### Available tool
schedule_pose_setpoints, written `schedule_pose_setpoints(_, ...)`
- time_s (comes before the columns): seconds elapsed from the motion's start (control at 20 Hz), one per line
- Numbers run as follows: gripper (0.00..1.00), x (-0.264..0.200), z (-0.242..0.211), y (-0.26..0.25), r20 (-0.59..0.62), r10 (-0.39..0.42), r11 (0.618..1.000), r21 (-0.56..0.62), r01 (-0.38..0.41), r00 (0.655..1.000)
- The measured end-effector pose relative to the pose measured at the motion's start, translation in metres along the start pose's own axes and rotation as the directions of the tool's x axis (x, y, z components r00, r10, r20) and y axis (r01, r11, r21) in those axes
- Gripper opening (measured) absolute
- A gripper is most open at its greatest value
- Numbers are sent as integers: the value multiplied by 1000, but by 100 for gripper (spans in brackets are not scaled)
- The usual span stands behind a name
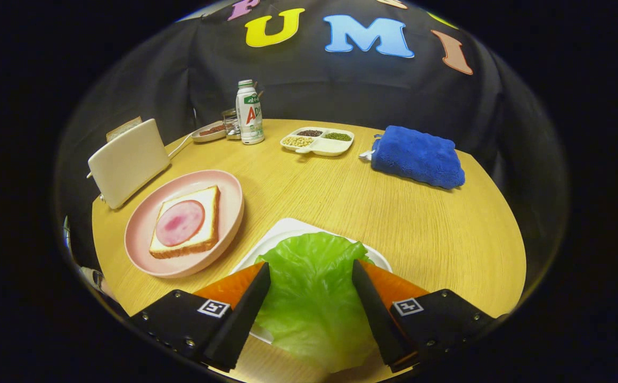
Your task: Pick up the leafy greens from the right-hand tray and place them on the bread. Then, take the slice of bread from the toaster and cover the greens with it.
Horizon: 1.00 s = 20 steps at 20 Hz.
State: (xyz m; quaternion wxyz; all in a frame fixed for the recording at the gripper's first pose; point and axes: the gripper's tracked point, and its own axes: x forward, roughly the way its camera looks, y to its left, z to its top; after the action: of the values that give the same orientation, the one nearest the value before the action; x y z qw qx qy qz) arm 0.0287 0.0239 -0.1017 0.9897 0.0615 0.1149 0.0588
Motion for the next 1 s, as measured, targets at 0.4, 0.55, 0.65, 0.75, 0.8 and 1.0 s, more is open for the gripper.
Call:
schedule_pose_setpoints(0.4,7,0,5,8,30,-18,998,60,16,999)
schedule_pose_setpoints(0.55,7,1,6,12,52,-30,999,26,28,998)
schedule_pose_setpoints(0.65,0,1,6,13,73,-34,999,15,33,997)
schedule_pose_setpoints(0.75,0,-2,10,17,90,-31,1000,-1,32,995)
schedule_pose_setpoints(0.8,0,-5,14,19,103,-30,1000,-7,31,994)
schedule_pose_setpoints(1.0,0,-15,33,35,157,7,1000,-1,-7,988)
